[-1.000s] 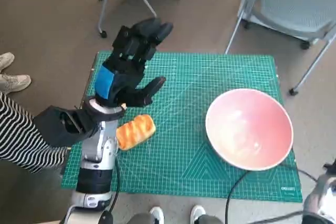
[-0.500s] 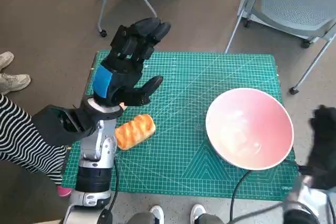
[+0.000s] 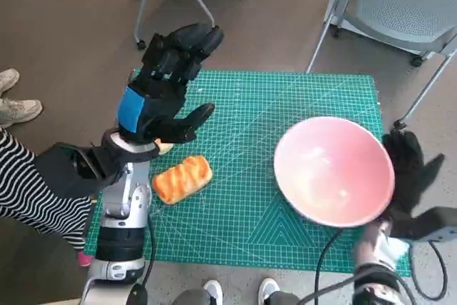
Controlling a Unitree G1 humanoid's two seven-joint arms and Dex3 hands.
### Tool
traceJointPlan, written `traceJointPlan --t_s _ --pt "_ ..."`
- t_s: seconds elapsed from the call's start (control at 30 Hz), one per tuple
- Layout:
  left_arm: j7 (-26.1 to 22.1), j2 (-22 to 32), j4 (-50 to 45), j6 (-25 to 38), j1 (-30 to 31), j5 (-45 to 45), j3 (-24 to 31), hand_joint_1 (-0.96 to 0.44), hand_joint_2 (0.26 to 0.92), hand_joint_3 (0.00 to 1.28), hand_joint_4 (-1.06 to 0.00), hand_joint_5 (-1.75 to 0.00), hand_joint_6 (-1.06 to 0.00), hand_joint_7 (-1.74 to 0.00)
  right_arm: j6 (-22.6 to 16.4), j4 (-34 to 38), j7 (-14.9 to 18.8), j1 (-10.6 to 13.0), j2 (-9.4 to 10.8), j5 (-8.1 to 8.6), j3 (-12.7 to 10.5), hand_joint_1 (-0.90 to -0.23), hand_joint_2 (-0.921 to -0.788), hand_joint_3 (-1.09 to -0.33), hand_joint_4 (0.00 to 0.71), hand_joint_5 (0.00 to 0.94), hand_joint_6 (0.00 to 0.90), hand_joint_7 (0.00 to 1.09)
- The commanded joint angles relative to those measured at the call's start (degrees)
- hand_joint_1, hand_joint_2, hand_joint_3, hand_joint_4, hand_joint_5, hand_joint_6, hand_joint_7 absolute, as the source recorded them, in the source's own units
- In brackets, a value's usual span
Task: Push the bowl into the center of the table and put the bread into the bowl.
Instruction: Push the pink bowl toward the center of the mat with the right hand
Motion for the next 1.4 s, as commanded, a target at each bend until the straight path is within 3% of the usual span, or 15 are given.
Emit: traceJointPlan --t_s 0.03,0.33,0.77,1.4 --pt "-0.15 0.97 -1.33 0.35 0.87 -0.69 0.52 -0.16 0.761 0.53 -0.03 -0.41 0.0 -0.72 2.06 1.3 0.85 -1.42 1.6 1.28 -0.45 -0.603 -0.921 -0.851 0.122 0.004 0.081 0.45" --pt "1.31 2.22 -2.68 0.09 2.24 0.28 0.8 -0.17 0.813 0.42 -0.08 -0.32 0.0 -0.72 3.16 1.93 -0.59 -3.9 2.68 0.0 0.71 -0.619 -0.921 -0.804 0.154 0.016 0.107 0.45" --pt "3.38 2.43 -3.76 -0.1 3.46 1.17 0.75 -0.19 0.882 0.28 -0.15 -0.21 0.0 -0.73 3.87 2.33 -2.46 -6.73 4.69 -2.45 3.61 -0.6 -0.921 -0.82 0.174 0.016 0.113 0.44" --pt "4.54 2.54 -5.06 -0.09 4.52 1.78 0.37 -0.19 0.899 0.25 -0.17 -0.19 0.0 -0.74 7.09 3.43 -3.12 -9.03 6.26 -6.65 8.3 -0.58 -0.921 -0.883 0.144 0.0 0.091 0.44"
